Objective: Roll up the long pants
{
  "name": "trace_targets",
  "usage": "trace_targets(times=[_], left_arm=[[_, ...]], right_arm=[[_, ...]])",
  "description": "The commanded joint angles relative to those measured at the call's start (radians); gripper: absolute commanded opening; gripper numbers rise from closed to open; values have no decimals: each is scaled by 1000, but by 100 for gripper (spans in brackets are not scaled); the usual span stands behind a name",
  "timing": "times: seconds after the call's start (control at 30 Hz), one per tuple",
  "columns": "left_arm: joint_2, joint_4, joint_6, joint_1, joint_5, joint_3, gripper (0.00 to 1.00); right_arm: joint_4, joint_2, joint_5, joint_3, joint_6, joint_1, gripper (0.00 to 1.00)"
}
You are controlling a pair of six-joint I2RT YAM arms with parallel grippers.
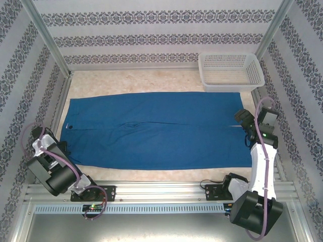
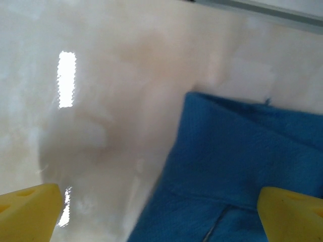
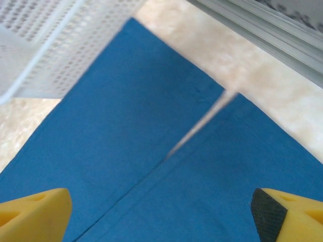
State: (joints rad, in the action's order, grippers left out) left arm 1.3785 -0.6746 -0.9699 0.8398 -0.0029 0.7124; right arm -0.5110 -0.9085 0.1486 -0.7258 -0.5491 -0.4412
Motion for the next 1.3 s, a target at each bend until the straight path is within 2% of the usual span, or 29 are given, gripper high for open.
trace_targets(times=[0.0, 0.17, 0.4, 0.53, 0.7, 0.9, 1.27], left_arm=[[28, 51, 44, 10, 10, 40, 100], [70, 77, 59, 11, 39, 43, 100], [69, 86, 66, 10, 35, 39, 99], [55, 86, 56, 11, 43, 28, 100], [2, 101, 52, 11, 42, 7, 100], [-10, 131, 40, 10, 57, -11, 100], [1, 177, 39, 10, 42, -39, 100]], right_arm=[[-72, 34, 4, 53, -88, -63, 93], [-135, 57, 47, 121, -170, -180, 92], [-213, 155, 55, 195, -226, -232, 91], [-276, 183, -3, 239, -236, -258, 91], [-249, 220, -32, 302, -342, -274, 89], [-159, 183, -59, 427, -429, -301, 83], [-49, 70, -130, 401, -359, -328, 75]])
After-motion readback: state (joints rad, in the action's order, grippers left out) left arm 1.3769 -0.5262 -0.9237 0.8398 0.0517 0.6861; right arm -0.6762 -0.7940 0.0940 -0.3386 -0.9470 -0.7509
